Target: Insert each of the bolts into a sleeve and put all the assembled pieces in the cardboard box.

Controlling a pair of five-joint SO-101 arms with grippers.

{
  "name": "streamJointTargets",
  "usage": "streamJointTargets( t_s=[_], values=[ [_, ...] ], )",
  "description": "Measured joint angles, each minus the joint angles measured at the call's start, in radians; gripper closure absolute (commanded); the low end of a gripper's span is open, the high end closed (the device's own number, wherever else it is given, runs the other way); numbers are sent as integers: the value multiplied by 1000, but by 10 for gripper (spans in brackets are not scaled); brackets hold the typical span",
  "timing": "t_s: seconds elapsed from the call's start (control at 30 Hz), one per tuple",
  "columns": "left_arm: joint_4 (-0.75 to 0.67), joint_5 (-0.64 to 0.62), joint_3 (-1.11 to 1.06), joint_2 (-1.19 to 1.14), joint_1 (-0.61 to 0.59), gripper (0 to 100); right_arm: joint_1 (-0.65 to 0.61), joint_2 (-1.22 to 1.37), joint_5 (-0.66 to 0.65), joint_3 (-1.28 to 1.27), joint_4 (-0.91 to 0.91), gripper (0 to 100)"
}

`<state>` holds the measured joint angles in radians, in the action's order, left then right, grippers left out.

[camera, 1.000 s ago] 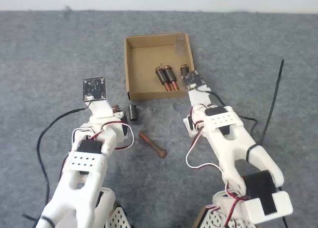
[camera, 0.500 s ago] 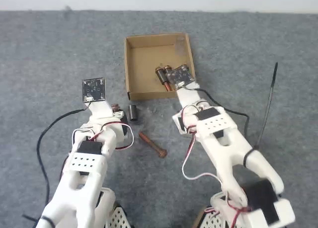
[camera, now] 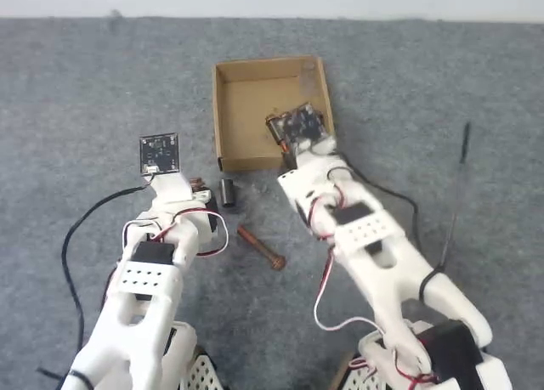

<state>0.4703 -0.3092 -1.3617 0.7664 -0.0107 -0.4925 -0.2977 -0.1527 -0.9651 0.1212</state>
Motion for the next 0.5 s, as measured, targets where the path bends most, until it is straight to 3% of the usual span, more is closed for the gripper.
streamJointTargets(
  t_s=[0.2, 0.5],
  values=[
    [0, 0, 0, 0, -2, 988, -81, 0, 0, -201, -540, 992],
    [0, 0, 0, 0, -38, 988, -114, 48, 52, -382, -1085, 992]
  ],
)
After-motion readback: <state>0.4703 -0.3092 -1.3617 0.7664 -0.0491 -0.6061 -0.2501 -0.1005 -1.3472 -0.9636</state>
